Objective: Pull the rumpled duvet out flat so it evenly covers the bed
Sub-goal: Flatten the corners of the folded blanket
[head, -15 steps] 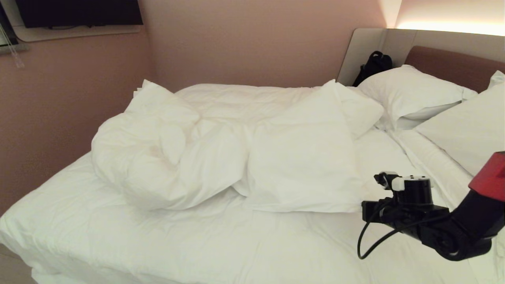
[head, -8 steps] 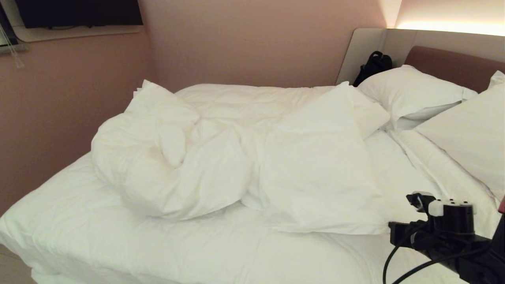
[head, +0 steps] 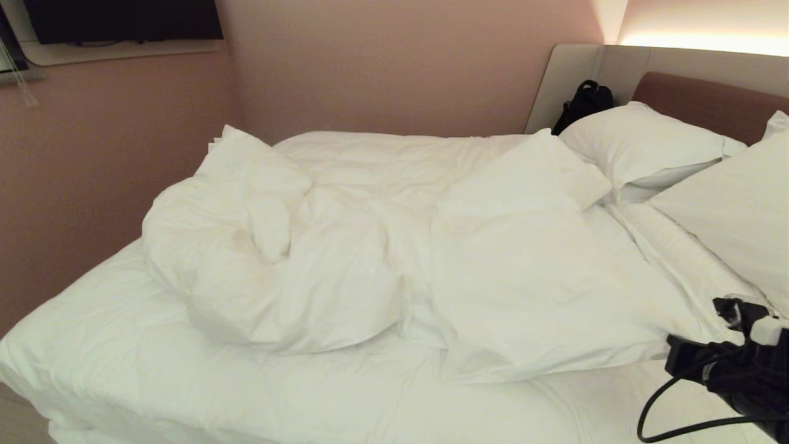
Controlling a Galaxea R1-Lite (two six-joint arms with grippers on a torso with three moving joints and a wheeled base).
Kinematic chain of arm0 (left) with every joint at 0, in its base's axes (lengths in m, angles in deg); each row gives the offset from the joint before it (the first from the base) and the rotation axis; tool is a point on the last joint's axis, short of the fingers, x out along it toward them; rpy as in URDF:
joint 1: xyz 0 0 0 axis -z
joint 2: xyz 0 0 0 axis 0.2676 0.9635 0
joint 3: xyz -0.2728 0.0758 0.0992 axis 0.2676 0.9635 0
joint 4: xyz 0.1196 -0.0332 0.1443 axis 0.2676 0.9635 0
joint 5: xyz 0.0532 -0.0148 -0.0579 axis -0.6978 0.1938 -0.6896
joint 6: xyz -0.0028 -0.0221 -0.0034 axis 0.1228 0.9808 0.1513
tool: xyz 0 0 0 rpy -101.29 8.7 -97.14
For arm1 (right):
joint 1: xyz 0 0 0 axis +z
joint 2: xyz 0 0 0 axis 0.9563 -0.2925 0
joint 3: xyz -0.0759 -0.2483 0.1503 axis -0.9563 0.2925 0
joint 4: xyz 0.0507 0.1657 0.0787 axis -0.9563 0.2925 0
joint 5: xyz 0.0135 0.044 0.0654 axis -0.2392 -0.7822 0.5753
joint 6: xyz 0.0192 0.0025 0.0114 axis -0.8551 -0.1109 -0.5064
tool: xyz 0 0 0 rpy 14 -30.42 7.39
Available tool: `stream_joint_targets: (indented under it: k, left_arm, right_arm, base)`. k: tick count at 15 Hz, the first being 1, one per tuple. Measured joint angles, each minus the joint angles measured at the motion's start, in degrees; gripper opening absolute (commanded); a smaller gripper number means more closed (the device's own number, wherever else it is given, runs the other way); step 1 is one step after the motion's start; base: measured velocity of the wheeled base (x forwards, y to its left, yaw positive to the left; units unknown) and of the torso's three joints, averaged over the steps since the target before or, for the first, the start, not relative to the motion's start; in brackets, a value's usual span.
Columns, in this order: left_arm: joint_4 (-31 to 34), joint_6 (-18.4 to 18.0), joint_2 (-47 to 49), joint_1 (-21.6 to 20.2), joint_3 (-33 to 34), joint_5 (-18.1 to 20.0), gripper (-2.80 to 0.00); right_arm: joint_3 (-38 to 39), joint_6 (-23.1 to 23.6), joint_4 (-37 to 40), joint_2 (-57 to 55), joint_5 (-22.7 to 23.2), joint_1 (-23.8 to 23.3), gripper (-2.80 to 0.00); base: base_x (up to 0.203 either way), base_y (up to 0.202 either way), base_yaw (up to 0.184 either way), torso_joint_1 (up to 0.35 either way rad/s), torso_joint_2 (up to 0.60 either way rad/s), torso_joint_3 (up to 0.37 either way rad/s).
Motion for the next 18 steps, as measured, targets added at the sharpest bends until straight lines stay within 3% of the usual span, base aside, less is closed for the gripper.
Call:
stream_joint_targets:
  k: [4,9,13,18]
  left_arm:
    - [-0.01,0.02,0.0,0.0,0.0,0.01,-2.8]
    - [-0.01,0.04,0.0,-0.02,0.0,0.01,-2.8]
    - [0.0,0.04,0.0,0.0,0.0,-0.02,-2.8]
    - [-0.03,0.0,0.0,0.0,0.0,-0.02,-2.8]
  right_arm:
    - [5.03,0.0,-0.62,4.5,-0.02,-4.4,-2.8]
    - [6.04,0.1,-0.13,9.14,0.83,-12.54,-2.8]
    - [2.43,0.22,0.2,9.92,1.72,-18.81,-2.8]
    - [-3.93,0.13,5.1,16.17,2.82,-19.96,-2.8]
  base:
    - [0.0,0.0,0.0,0.0,0.0,0.0]
    - [0.0,0.0,0.0,0.0,0.0,0.0]
    - [0.0,0.0,0.0,0.0,0.0,0.0]
    - [0.0,0.0,0.0,0.0,0.0,0.0]
